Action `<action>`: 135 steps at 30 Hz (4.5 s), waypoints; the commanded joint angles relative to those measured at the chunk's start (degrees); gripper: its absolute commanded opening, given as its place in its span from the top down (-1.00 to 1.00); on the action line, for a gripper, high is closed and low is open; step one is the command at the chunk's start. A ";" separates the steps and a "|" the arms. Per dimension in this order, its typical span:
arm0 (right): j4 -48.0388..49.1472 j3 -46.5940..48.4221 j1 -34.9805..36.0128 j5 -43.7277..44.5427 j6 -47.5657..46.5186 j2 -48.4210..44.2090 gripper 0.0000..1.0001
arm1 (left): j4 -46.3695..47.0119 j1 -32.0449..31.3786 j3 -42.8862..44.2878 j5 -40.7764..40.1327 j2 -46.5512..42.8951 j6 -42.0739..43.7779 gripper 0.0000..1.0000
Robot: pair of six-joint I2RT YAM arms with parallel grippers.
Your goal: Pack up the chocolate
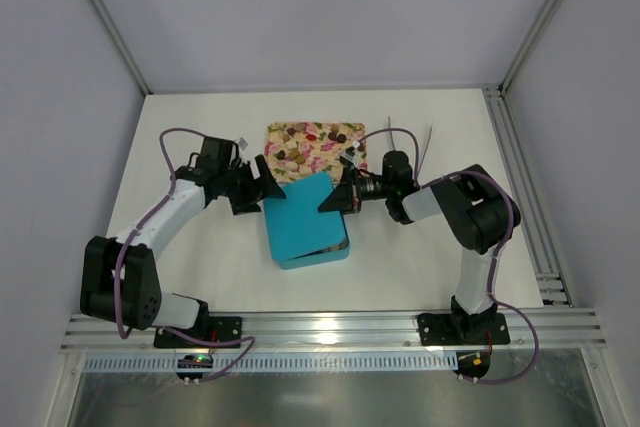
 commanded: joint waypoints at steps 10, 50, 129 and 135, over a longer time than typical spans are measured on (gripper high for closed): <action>6.78 -0.02 -1.06 0.05 0.66 1.12 0.92 | 3.70 -2.37 -1.31 0.93 -0.31 -1.77 -0.67; 14.61 -3.97 -4.66 -0.22 4.35 3.59 0.62 | 3.44 -4.83 -2.27 0.14 1.44 -2.03 -0.64; -52.62 -6.09 -11.26 22.62 -39.33 -22.70 -0.18 | 2.21 -13.18 7.48 -2.06 10.85 -3.97 -0.62; -54.56 -6.34 -9.85 25.36 -39.51 -22.52 -0.15 | -1.21 -13.62 9.15 -3.99 12.25 -3.18 -0.62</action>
